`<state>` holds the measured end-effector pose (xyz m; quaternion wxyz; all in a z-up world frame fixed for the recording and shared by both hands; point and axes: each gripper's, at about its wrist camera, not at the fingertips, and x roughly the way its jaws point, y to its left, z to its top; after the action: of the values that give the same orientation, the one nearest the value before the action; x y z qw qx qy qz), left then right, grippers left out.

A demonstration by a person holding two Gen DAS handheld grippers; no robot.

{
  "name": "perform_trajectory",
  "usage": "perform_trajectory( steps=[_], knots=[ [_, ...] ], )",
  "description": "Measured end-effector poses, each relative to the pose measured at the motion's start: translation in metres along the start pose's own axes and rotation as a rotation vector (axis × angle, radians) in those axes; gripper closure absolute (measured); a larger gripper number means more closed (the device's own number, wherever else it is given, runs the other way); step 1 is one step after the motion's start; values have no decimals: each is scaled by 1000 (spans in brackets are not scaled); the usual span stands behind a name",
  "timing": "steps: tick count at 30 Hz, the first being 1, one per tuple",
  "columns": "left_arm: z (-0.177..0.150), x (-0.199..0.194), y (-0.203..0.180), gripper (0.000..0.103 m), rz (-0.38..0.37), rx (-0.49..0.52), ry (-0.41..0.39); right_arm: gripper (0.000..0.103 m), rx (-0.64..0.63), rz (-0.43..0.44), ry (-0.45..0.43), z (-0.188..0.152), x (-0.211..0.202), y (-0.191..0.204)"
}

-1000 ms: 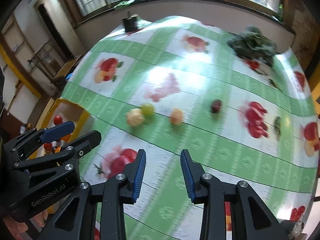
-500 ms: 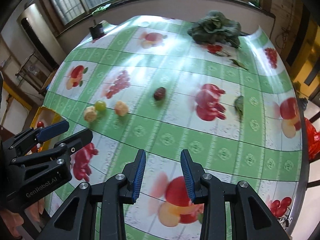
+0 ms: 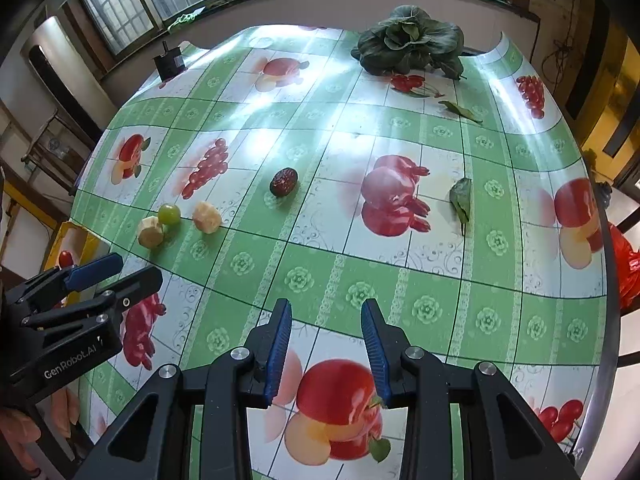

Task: Organize fruits
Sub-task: 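Move both open tools back over the table toward cheese and date, then grasp a beige cheese cube with left tool while right tool grasps red date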

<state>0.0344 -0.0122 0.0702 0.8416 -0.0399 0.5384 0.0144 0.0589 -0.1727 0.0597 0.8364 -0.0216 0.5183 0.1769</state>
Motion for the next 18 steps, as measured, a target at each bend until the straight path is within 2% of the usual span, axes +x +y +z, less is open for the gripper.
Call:
perform_trajectory(
  steps=[7, 12, 18],
  knots=[
    [4, 3, 7, 44, -2, -11, 1, 68, -23, -23, 6, 7, 7, -1],
    [4, 9, 19, 44, -41, -26, 22, 68, -23, -11, 17, 12, 15, -2],
    [10, 14, 30, 44, -53, -8, 21, 68, -23, 3, 25, 19, 26, -2]
  ],
)
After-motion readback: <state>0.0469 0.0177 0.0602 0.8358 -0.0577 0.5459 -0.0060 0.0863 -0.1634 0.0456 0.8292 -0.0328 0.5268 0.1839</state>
